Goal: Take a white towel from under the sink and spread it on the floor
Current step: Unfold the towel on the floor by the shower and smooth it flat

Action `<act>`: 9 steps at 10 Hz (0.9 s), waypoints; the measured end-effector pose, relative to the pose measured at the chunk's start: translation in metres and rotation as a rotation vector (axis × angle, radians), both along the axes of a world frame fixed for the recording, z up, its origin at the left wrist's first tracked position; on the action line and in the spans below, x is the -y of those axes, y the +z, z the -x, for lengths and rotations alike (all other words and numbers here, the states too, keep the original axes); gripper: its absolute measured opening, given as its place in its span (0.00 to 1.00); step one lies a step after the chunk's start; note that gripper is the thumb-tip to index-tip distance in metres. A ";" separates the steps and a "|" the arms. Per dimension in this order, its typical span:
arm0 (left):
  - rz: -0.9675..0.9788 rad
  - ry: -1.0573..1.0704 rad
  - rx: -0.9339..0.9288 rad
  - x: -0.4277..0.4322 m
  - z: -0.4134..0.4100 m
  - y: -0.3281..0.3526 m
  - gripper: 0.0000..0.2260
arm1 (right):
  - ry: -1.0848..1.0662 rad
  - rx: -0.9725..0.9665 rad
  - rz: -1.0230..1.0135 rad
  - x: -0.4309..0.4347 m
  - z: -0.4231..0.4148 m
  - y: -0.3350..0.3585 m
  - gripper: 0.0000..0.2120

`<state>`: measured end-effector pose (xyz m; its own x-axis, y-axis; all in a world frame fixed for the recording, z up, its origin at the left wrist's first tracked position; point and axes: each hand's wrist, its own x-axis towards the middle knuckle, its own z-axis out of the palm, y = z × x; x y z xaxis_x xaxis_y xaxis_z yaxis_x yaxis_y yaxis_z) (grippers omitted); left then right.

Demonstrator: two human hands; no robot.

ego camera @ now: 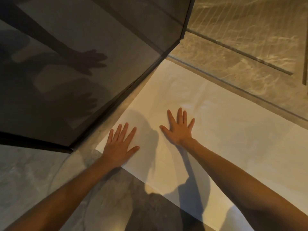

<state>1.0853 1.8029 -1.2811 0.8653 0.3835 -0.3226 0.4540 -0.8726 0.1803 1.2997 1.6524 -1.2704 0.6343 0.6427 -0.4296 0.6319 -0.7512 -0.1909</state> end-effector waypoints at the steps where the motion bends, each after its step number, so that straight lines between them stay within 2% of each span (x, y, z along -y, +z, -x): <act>1: -0.024 -0.017 0.003 -0.002 -0.002 -0.002 0.37 | 0.000 -0.004 -0.002 -0.002 -0.001 -0.001 0.36; 2: -0.034 -0.017 0.043 0.000 -0.003 -0.002 0.36 | -0.013 -0.012 -0.054 0.000 -0.004 0.000 0.36; 4: -0.026 -0.136 0.133 0.014 -0.049 0.008 0.35 | -0.150 0.140 -0.155 0.038 -0.038 -0.003 0.45; 7: -0.082 -0.230 0.229 0.056 -0.186 -0.008 0.31 | -0.491 0.219 -0.072 0.141 -0.092 0.003 0.32; 9: -0.127 -0.113 0.220 0.067 -0.213 -0.016 0.32 | -0.712 0.211 0.028 0.208 -0.100 -0.008 0.32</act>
